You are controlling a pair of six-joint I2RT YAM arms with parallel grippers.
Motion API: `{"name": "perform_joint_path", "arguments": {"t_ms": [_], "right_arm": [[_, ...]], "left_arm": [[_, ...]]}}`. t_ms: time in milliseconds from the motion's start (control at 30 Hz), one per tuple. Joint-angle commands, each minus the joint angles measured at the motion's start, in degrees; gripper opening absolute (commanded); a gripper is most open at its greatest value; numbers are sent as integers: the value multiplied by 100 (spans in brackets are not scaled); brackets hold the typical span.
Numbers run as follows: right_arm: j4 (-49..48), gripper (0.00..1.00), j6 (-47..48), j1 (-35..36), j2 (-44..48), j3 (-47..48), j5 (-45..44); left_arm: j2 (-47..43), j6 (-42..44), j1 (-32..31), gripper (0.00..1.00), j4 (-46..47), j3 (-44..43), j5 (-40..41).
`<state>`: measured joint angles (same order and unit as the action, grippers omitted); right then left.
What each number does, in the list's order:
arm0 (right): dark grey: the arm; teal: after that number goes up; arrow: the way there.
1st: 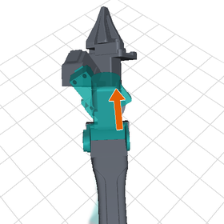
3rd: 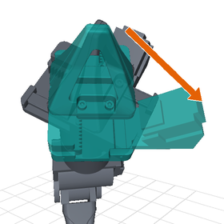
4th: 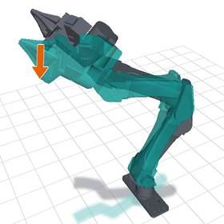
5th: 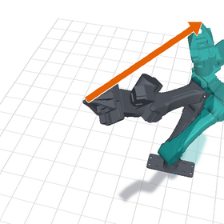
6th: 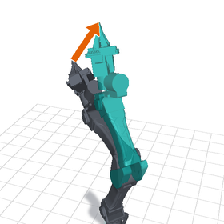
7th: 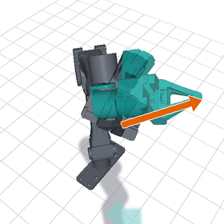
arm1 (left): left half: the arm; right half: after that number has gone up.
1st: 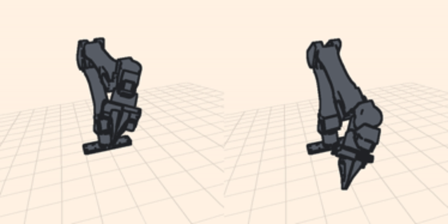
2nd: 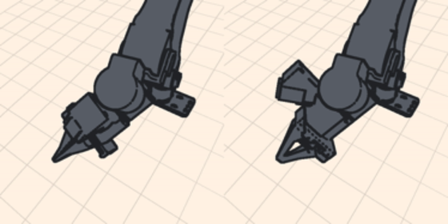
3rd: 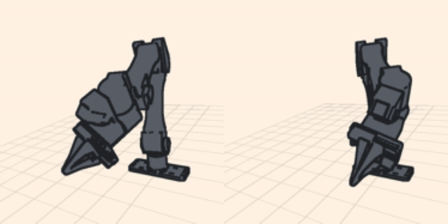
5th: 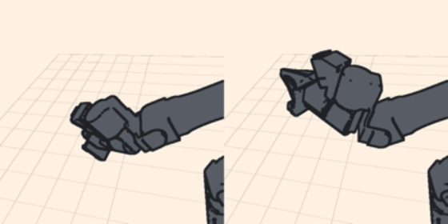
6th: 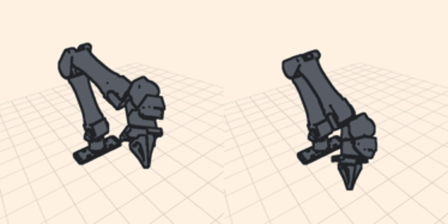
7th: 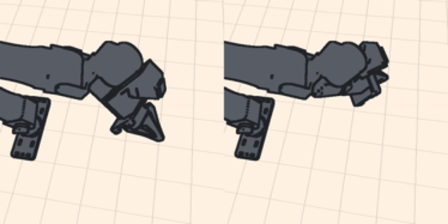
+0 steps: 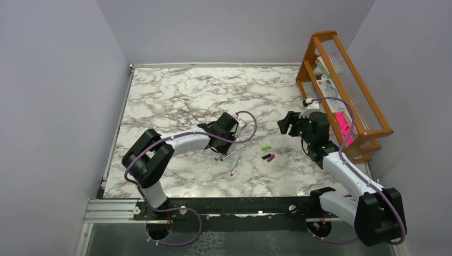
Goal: Insert the pens into the pen caps
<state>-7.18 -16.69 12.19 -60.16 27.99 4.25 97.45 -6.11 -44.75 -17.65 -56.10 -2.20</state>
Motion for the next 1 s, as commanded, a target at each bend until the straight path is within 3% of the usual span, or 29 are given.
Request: {"name": "perform_joint_path", "arguments": {"t_ms": [0, 200, 333, 633, 967], "right_arm": [[-15, 65, -160, -14, 186, 98, 743], [-1290, 69, -1289, -14, -120, -271, 2425], [-2365, 71, -2028, 8, -305, -616, 2887], [-2889, 71, -2597, 470, -485, -456, 2924], [-2436, 66, -2348, 1072, -839, 14, 2420]], "left_arm": [[-332, -121, -33, 0, 278, 57, -373], [-1286, -460, -34, 0, 1914, 546, -1391], [-1534, -683, -34, 0, 2504, 771, -1717], [-1390, -608, -31, 0, 2637, 668, -1752], [-1371, -668, -29, 0, 2675, 498, -2011]]}}
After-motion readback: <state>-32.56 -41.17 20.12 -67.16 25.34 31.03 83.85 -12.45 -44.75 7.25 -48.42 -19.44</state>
